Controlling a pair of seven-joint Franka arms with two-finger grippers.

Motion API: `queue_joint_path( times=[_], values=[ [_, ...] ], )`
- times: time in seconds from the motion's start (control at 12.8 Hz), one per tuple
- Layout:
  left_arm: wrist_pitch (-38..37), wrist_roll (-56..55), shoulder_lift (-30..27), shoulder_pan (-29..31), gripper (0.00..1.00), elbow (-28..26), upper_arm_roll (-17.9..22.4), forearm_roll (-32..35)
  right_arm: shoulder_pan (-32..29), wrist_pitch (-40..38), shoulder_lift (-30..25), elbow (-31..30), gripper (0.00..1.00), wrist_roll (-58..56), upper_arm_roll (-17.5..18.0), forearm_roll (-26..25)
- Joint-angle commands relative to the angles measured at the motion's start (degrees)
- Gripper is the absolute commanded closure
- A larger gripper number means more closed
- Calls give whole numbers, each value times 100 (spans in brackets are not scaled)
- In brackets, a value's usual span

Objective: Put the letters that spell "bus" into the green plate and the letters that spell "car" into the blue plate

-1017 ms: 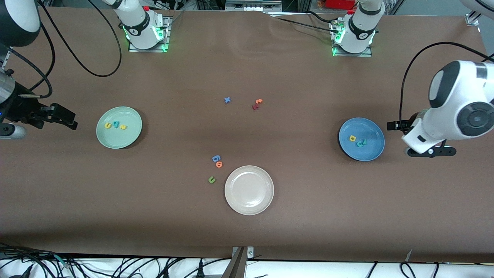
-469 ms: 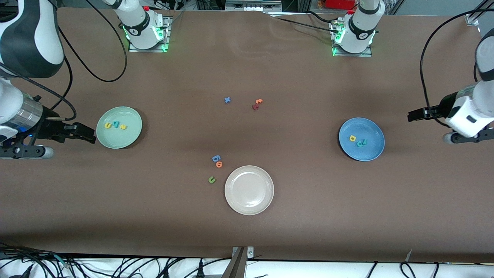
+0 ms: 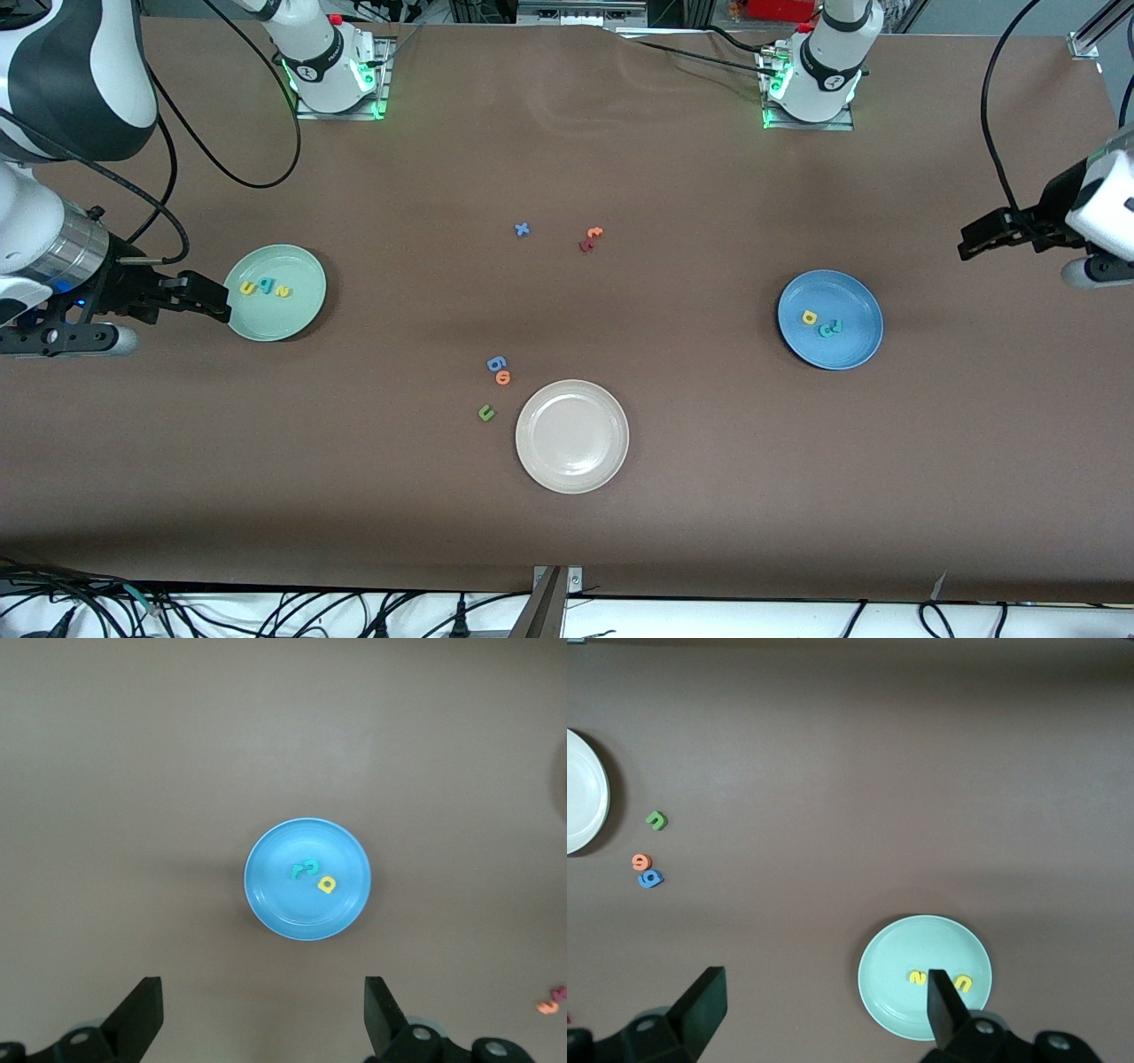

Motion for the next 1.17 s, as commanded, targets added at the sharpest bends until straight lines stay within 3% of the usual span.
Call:
queue_joint_path(
  times=[0.0, 0.16, 0.63, 1.09],
  values=[
    [-319, 94, 7, -335, 0, 308, 376, -106, -9, -313, -40, 57, 0, -64, -32, 50],
    [-371, 103, 15, -539, 0, 299, 554, -159, -78, -323, -67, 57, 0, -64, -76, 23],
    [-363, 155, 16, -170, 0, 194, 317, -185, -131, -420, -40, 57, 0, -64, -190, 23],
    [-380, 155, 33, -214, 0, 211, 308, -176, -149, -411, -23, 101, 0, -47, -190, 41]
  ],
)
